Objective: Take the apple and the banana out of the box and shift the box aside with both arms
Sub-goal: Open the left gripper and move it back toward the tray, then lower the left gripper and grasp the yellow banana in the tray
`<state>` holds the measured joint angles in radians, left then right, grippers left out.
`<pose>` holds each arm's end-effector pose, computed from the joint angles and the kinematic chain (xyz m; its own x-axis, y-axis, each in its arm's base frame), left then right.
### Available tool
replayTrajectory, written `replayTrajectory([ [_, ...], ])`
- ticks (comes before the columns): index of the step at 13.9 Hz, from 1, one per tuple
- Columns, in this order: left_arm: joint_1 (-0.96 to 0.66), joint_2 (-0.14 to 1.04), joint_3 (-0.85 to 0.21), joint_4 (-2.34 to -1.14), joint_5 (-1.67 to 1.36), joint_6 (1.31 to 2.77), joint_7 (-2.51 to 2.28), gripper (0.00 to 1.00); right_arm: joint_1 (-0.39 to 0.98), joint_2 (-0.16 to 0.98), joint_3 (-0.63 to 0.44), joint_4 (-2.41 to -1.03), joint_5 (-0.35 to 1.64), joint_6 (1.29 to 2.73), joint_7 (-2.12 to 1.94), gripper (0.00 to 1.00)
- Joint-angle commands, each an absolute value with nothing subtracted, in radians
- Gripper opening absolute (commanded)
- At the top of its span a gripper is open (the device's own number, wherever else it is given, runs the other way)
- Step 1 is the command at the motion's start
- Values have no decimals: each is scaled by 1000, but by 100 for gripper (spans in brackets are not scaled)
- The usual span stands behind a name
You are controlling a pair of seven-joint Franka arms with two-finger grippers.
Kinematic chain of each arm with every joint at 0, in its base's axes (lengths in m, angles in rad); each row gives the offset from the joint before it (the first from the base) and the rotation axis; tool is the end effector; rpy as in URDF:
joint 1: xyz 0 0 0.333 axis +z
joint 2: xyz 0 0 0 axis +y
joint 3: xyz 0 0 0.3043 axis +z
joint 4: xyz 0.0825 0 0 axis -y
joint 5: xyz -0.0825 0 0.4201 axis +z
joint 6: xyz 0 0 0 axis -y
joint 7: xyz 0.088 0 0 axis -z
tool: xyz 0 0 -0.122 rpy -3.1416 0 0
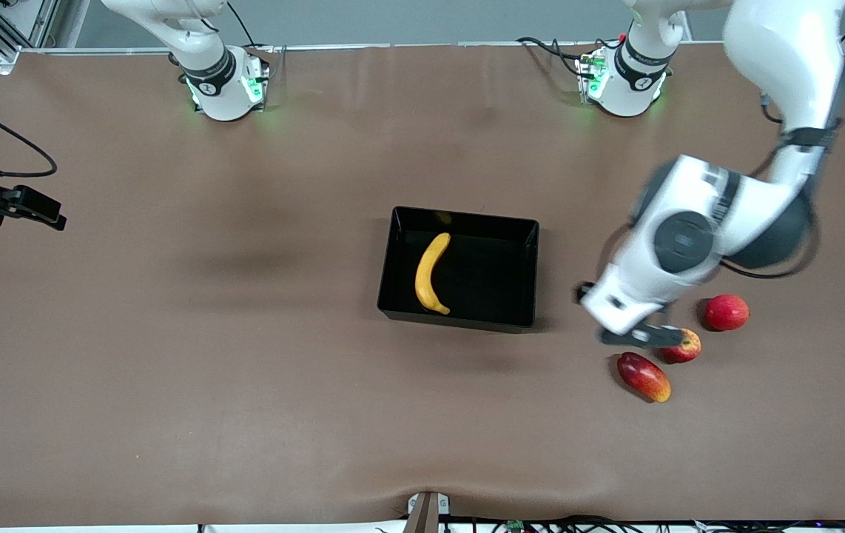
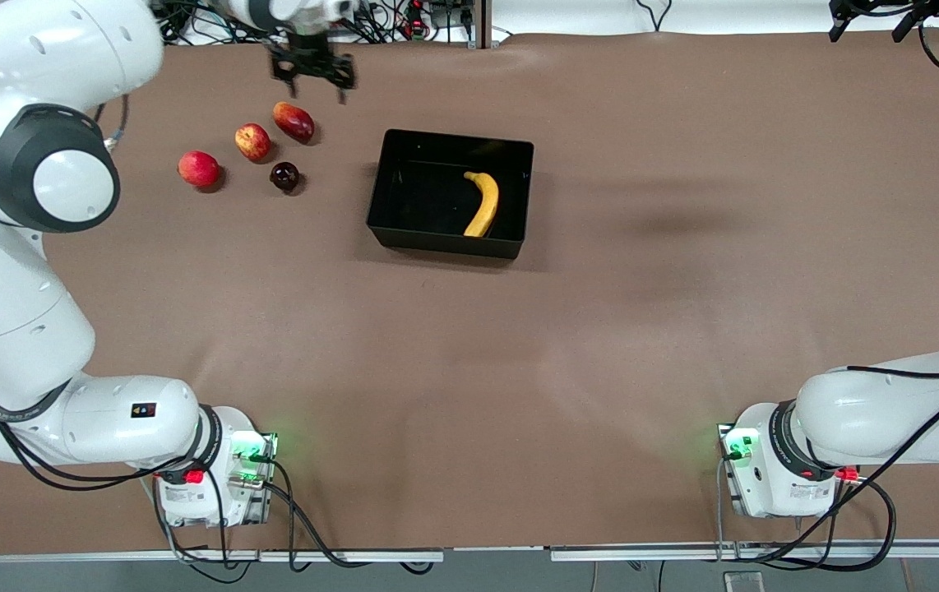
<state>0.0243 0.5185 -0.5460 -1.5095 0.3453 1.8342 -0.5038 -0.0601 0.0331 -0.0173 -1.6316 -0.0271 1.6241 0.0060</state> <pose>0.6445 -0.2783 0.3497 0.9942 -0.0798 -0.0720 -0.0874 -0.9903 -0.1083 0.5995 -0.0495 0.5517 0.9958 -0.0818 -0.0404 -0.0807 -0.9963 0.0278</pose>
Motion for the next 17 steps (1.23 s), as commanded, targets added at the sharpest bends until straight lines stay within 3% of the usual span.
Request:
replayTrajectory([
  [1,-65,555,-574,-1516,348,1873,-570,100,-80,41,-3,-1611,-31,1614,-3,100],
  [9,-311,751,-557,-1513,350,2227,-730,100,-78,41,-3,-1611,-29,1614,-3,100],
  [12,-337,817,-549,-1514,354,2299,-749,100,-78,41,-3,-1611,-29,1614,-3,100],
  [17,-428,867,-440,-1514,376,2361,-756,100,-80,41,-3,-1609,-29,1617,-3,100],
])
